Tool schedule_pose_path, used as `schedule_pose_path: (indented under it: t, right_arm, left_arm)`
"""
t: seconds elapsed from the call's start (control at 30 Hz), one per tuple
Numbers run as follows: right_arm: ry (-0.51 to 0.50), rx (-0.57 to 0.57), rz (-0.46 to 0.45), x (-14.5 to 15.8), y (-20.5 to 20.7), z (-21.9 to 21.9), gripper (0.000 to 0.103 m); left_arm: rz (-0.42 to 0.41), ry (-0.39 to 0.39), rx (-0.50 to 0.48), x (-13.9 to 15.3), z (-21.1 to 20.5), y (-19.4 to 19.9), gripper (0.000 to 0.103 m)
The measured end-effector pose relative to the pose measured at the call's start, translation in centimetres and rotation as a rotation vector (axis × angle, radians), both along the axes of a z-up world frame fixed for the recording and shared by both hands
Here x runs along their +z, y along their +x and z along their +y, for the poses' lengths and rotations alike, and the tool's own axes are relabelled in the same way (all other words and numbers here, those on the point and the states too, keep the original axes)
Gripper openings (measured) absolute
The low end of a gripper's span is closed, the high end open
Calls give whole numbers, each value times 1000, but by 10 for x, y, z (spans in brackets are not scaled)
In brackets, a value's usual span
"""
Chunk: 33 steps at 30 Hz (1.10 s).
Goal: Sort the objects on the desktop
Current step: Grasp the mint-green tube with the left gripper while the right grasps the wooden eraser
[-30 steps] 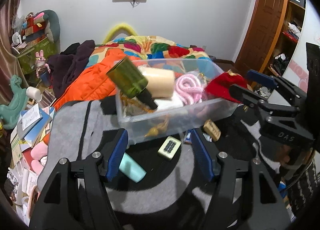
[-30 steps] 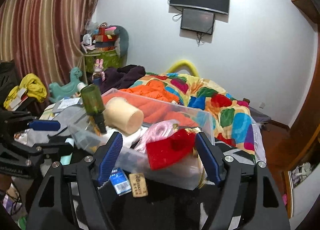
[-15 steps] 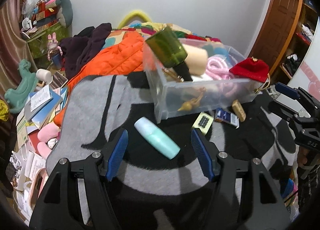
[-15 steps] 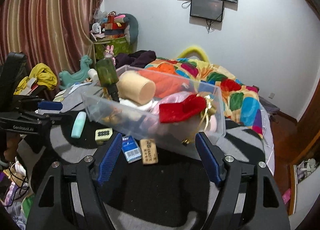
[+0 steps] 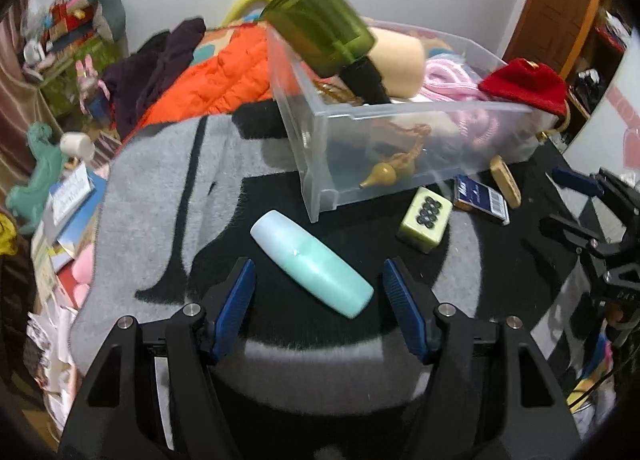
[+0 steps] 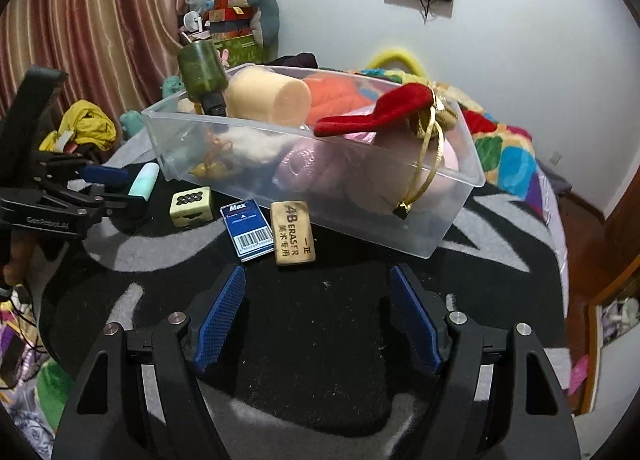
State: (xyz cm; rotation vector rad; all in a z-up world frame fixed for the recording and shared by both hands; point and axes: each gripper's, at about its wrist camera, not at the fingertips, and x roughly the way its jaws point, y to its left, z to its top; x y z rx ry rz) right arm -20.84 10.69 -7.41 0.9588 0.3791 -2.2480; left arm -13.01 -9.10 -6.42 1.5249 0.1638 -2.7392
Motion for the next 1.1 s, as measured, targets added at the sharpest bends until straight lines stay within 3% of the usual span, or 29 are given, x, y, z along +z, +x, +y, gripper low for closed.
schedule_pose_path:
  t: [0.1, 0.23, 0.3, 0.33, 0.53, 0.7, 0.87, 1.1]
  right_arm:
    - [-31, -8, -39, -1, -10, 0, 71]
    - [-52, -4, -75, -5, -19, -7, 63]
    - [-47, 0, -83, -9, -22, -12, 60]
    - [-45, 3, -83, -9, -22, -15, 59]
    - [-38, 21, -83, -14, -24, -27, 49]
    - [-66, 39, -122, -15, -29, -34, 26]
    - [-56, 59, -112, -11, -23, -39, 22]
    - [-73, 92, -77, -1, -1, -29, 22]
  left_arm:
    - [-12, 43, 37, -3, -8, -11, 66]
    - [0, 22, 49, -3, -8, -17, 66]
    - [15, -32, 70, -4, -4, -17, 54]
    - [23, -52, 73, -5, -3, -16, 53]
    - [47, -69, 82, -4, -7, -9, 37]
    - [65, -86, 109, -5, -7, -6, 23]
    - [92, -95, 134, -1, -12, -1, 23]
    - [130, -34, 143, 10, -18, 16, 23]
